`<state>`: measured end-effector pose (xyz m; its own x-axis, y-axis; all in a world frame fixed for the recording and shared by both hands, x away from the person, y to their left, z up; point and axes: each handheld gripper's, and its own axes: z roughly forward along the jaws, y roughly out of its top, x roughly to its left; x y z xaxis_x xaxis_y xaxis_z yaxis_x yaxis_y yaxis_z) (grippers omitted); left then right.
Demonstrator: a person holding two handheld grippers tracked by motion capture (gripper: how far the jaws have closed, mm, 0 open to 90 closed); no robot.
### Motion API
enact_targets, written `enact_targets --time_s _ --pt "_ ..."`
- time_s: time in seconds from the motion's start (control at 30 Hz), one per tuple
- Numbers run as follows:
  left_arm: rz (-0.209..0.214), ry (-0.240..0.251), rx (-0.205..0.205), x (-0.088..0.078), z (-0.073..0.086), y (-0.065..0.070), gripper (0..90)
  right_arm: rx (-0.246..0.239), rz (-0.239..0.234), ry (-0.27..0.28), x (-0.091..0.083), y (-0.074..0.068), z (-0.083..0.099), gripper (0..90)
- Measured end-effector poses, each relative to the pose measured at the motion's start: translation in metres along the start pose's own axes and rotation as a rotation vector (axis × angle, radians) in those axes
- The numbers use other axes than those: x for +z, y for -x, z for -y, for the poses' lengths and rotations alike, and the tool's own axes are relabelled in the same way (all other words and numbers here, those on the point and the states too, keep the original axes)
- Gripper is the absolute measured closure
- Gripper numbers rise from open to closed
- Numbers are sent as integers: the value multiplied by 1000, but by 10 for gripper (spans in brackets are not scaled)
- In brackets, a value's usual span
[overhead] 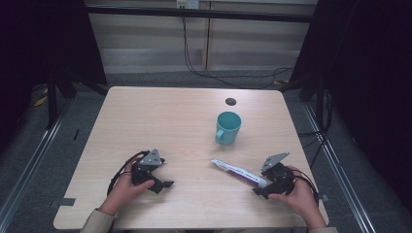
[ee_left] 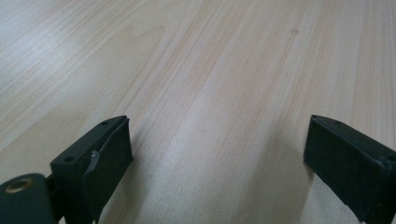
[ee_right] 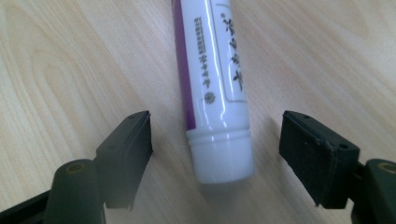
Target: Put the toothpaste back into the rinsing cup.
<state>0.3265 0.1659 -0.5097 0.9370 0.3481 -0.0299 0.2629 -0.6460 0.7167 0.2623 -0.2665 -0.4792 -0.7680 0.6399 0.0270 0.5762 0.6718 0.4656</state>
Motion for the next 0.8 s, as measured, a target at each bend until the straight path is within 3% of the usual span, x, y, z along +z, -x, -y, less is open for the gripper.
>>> enact_targets --time_s 0.27,0.47,0.8 --pt "1 -1 0 0 0 0 74 -28 -1 -63 2 -1 -25 253" --pt "0 -1 0 0 0 0 74 -85 -1 -127 8 -5 -48 260" --pt "0 -1 0 0 0 0 74 -123 -11 -179 18 -7 -70 270"
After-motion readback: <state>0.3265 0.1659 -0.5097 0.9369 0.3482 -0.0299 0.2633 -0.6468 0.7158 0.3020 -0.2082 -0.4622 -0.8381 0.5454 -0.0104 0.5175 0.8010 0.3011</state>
